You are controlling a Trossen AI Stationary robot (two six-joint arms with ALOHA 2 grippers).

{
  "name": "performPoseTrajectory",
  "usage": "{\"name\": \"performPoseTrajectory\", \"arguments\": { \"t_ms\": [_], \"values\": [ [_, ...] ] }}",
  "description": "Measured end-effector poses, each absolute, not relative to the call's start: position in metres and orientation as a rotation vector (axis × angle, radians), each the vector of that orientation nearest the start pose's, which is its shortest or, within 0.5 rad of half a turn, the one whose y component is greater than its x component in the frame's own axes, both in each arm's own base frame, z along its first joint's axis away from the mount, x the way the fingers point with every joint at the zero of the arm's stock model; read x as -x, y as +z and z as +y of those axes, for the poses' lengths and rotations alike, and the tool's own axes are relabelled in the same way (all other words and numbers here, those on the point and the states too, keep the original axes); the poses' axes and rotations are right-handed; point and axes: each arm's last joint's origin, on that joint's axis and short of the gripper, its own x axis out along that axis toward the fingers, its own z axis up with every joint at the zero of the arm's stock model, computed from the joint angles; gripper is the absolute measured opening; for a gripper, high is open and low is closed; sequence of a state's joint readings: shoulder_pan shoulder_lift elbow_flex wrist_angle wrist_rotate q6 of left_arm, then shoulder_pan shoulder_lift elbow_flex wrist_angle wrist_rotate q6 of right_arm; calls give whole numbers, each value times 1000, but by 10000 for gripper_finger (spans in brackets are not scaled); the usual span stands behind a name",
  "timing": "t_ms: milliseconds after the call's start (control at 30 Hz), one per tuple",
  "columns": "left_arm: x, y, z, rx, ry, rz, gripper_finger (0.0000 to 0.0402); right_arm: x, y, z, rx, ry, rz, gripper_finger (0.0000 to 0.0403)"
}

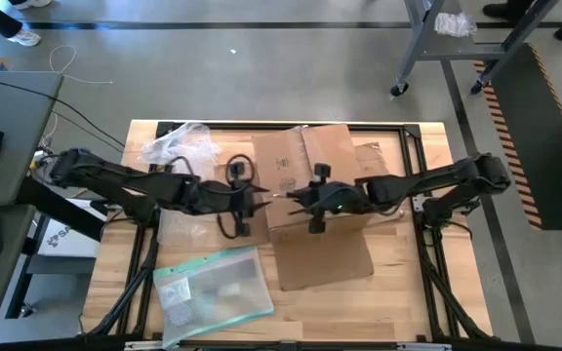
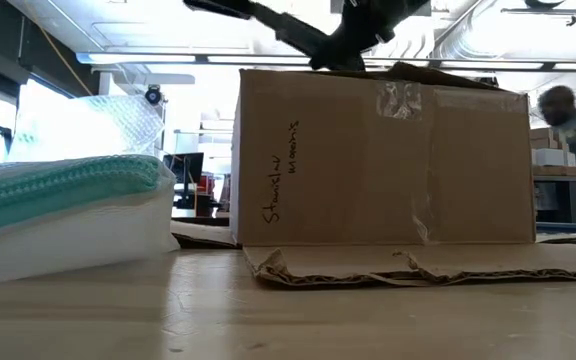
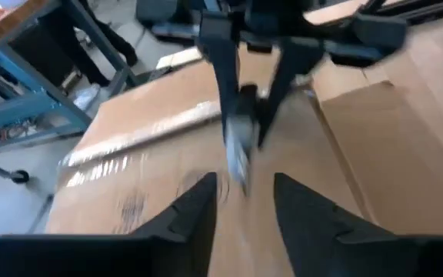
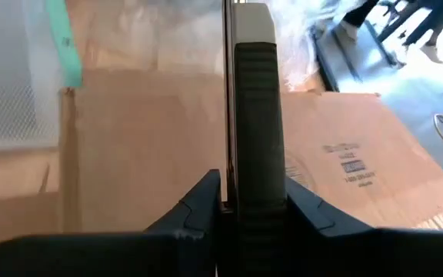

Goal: Unpack boxes
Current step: Break down cardboard box until it is fully flat

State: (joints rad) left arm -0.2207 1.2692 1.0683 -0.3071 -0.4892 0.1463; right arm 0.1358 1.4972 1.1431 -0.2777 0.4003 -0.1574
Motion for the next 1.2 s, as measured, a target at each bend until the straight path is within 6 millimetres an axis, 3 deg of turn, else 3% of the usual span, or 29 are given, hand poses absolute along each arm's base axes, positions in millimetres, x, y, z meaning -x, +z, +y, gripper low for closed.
{"name": "performPoseTrajectory", "arguments": {
  "t_ms": [167,367,533,800,933,1067,1200],
  "values": [
    [-243,330,-46,-258,223,456,146,-317,278,26,217,-97,345,66],
    [-248,316,-50,-284,131,136,148,-316,273,26,131,37,-5,66],
    [-263,301,-48,-326,66,-128,149,-316,275,26,125,34,-36,66],
    [-293,290,-35,-281,102,-215,187,-316,275,26,125,35,-31,66],
    [-305,290,-34,-268,29,-239,191,-316,274,26,126,35,-20,66],
    [-312,294,-36,-248,10,-245,169,-316,273,26,114,34,-7,66],
    [-312,295,-33,-230,26,-219,105,-316,272,26,82,29,-1,99]
  ]
}}
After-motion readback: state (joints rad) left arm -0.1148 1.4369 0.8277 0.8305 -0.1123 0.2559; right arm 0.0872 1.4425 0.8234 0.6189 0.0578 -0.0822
